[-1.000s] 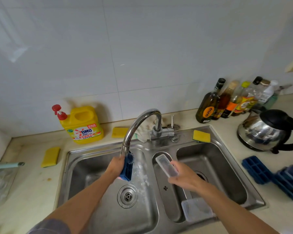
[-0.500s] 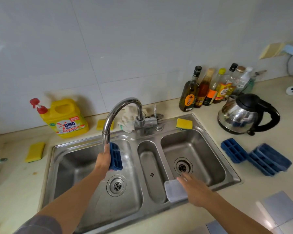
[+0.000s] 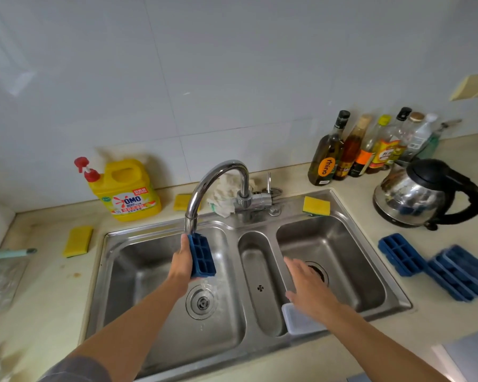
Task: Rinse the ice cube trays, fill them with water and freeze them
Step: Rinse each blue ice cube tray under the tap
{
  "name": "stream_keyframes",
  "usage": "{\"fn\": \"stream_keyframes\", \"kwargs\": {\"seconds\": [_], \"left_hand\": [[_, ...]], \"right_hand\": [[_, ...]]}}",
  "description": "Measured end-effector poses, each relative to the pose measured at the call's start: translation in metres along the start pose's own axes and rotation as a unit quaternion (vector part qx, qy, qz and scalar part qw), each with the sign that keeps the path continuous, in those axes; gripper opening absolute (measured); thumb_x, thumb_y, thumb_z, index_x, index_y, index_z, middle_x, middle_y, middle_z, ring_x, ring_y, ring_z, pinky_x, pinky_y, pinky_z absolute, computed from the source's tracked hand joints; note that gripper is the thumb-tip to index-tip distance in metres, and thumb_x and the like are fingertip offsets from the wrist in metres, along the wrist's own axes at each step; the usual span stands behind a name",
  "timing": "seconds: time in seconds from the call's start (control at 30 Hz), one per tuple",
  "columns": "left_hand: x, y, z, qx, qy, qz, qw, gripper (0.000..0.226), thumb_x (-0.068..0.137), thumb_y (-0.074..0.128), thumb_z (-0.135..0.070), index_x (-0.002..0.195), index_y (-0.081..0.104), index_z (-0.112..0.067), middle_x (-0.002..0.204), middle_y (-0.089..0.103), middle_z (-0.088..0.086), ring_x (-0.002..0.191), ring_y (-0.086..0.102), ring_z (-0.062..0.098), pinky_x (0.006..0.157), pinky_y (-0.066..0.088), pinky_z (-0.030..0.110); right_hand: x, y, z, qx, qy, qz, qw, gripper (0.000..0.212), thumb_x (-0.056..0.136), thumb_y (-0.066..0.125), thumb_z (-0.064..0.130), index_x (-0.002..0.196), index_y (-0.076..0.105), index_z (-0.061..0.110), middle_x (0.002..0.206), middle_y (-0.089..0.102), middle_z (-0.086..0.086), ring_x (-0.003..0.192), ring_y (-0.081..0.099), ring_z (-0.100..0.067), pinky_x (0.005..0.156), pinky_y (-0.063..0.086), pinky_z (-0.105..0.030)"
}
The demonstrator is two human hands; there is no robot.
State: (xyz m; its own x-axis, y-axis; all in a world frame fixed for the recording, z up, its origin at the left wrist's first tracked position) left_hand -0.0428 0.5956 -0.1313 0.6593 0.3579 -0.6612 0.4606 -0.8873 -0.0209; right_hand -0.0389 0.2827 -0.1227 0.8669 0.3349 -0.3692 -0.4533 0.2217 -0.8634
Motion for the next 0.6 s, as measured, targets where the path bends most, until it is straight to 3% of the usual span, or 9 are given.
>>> {"fn": "stream_keyframes", "kwargs": {"seconds": [0.17,0.3,0.43,0.6], "left_hand": [[0.002,-0.004,-0.003,-0.061,-0.01,0.04,0.997,0.056,0.098,0.034,-0.069,0.114,0.064,-0.024,0.103,0.076,0.01,0.088,0.076,0.029,0.066,0.063,0.043],[0.012,-0.006,-0.005,-0.122,-0.019,0.087,0.989,0.062,0.102,0.029,-0.064,0.13,0.06,-0.018,0.119,0.072,0.015,0.107,0.07,0.034,0.092,0.057,0.052],[0.021,-0.01,-0.01,-0.161,-0.024,0.137,0.977,0.065,0.106,0.023,-0.058,0.132,0.063,-0.014,0.122,0.072,0.017,0.115,0.067,0.036,0.107,0.047,0.056],[0.031,-0.013,-0.013,-0.182,-0.024,0.188,0.965,0.061,0.105,0.025,-0.05,0.128,0.066,-0.01,0.124,0.07,0.021,0.12,0.063,0.039,0.11,0.044,0.054]], "right_hand": [[0.034,-0.007,0.079,0.112,-0.041,0.016,0.993,0.076,0.099,0.06,0.039,0.161,0.02,0.02,0.164,0.025,-0.001,0.147,0.034,-0.02,0.116,0.033,-0.036],[0.061,-0.002,0.13,0.198,-0.025,0.049,0.979,0.063,0.097,0.059,0.045,0.15,0.041,0.018,0.145,0.052,-0.004,0.129,0.053,-0.021,0.109,0.044,-0.043],[0.08,0.004,0.156,0.388,0.06,0.108,0.913,0.038,0.098,0.061,0.041,0.129,0.056,0.019,0.112,0.071,-0.004,0.084,0.075,-0.016,0.088,0.062,-0.043],[0.096,0.006,0.171,0.494,0.094,0.129,0.854,0.016,0.103,0.059,0.017,0.118,0.063,0.01,0.103,0.074,-0.019,0.073,0.071,-0.025,0.078,0.061,-0.039]]}}
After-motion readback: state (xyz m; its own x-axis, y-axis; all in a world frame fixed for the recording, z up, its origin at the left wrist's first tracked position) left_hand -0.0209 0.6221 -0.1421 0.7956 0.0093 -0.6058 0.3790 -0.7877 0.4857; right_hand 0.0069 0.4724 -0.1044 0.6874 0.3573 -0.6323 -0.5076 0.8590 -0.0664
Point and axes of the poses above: each hand's wrist, its own x-axis towards the middle knuckle, its own y-axis out of the palm, z = x × y, the point moved 1 cm from there along x, towards the middle knuckle
